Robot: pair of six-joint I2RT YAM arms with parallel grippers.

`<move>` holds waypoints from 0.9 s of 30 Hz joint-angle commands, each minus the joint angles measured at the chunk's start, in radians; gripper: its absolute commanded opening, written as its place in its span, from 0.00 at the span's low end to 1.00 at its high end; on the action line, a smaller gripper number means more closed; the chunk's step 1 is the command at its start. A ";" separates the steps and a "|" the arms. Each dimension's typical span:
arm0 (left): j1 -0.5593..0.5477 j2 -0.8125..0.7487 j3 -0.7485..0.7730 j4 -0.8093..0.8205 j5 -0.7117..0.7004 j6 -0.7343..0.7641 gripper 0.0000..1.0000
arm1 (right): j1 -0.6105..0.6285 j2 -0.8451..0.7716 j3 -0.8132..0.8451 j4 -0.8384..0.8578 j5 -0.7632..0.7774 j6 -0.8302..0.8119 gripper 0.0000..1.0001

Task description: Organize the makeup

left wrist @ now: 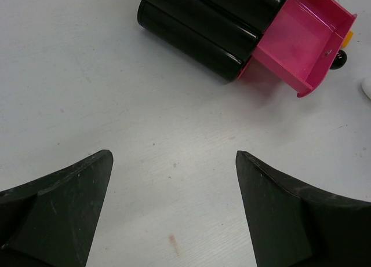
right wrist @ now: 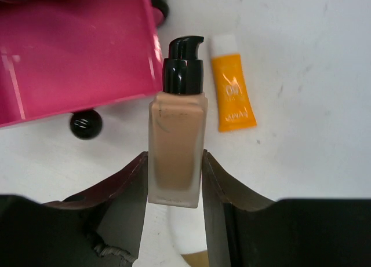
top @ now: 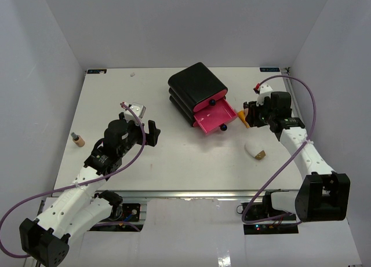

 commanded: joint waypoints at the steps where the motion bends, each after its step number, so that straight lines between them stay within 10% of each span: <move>1: 0.004 -0.019 -0.001 0.010 0.004 -0.003 0.98 | 0.061 0.020 0.141 -0.036 -0.271 -0.271 0.08; 27: 0.004 -0.003 -0.002 0.010 -0.005 0.000 0.98 | 0.118 0.287 0.157 0.179 -0.185 -0.170 0.14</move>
